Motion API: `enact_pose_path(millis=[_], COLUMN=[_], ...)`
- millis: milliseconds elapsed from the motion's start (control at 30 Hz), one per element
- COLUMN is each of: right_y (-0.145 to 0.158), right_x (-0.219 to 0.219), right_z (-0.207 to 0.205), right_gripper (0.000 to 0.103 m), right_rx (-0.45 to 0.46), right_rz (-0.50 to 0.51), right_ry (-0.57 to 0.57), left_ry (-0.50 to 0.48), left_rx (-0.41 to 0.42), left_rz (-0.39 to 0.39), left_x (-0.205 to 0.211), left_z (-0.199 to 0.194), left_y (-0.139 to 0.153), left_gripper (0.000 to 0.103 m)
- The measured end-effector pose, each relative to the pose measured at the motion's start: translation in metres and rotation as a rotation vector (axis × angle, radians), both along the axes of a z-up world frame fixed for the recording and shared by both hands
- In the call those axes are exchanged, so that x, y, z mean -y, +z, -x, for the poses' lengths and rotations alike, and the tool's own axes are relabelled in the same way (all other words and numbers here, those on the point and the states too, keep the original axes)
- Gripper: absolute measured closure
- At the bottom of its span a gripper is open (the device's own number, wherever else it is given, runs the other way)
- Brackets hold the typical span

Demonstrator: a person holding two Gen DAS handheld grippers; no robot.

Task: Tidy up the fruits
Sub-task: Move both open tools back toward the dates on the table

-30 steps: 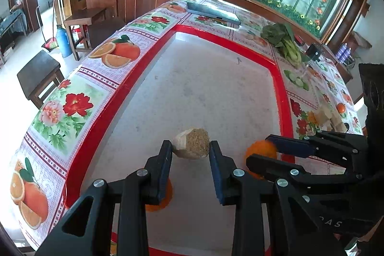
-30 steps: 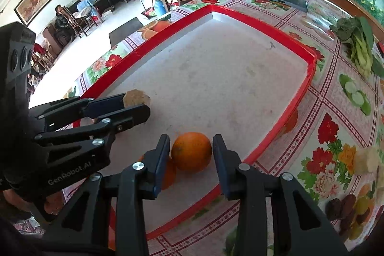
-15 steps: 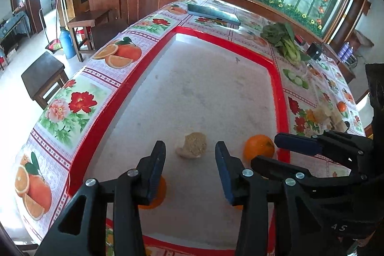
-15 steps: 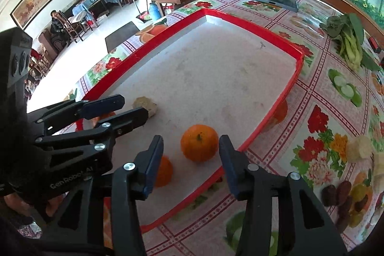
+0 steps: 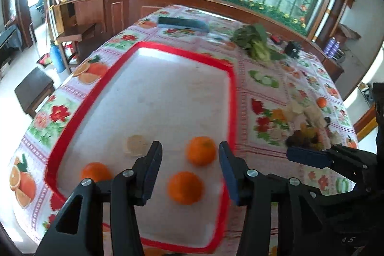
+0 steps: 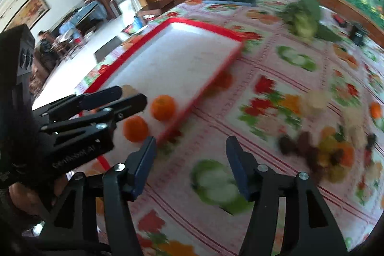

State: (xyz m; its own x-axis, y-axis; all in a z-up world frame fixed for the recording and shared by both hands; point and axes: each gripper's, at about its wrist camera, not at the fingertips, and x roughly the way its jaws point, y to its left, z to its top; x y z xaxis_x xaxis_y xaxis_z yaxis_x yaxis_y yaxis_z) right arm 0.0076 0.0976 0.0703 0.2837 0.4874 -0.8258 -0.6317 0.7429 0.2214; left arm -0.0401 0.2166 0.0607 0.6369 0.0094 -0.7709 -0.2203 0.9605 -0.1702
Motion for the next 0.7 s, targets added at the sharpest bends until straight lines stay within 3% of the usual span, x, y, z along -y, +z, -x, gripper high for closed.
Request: enact_pose_path(millis=[133,433,700], right_y=[0.003,-0.018,-0.036], right_x=[0.056,0.186,0.247], right_z=[-0.006,-0.011,-0.011], right_gripper=[0.033,0.032,0.032], right_rx=[-0.003,-0.038,-0.110], right_rz=[-0.012,0.022,-0.028], right_ry=[-0.127,-0.405,-0.527], left_ry=[-0.078,-0.241,-0.254], left_rx=[-0.004,-0.074,-0.122], left_rz=[0.004,-0.004,-0.026], left_x=[0.036,0.115,0.138], left_z=[-0.014,-0.042,-0.069], left_y=[0.000,-0.019,-0.037], left_gripper=[0.053,0.052,0.052])
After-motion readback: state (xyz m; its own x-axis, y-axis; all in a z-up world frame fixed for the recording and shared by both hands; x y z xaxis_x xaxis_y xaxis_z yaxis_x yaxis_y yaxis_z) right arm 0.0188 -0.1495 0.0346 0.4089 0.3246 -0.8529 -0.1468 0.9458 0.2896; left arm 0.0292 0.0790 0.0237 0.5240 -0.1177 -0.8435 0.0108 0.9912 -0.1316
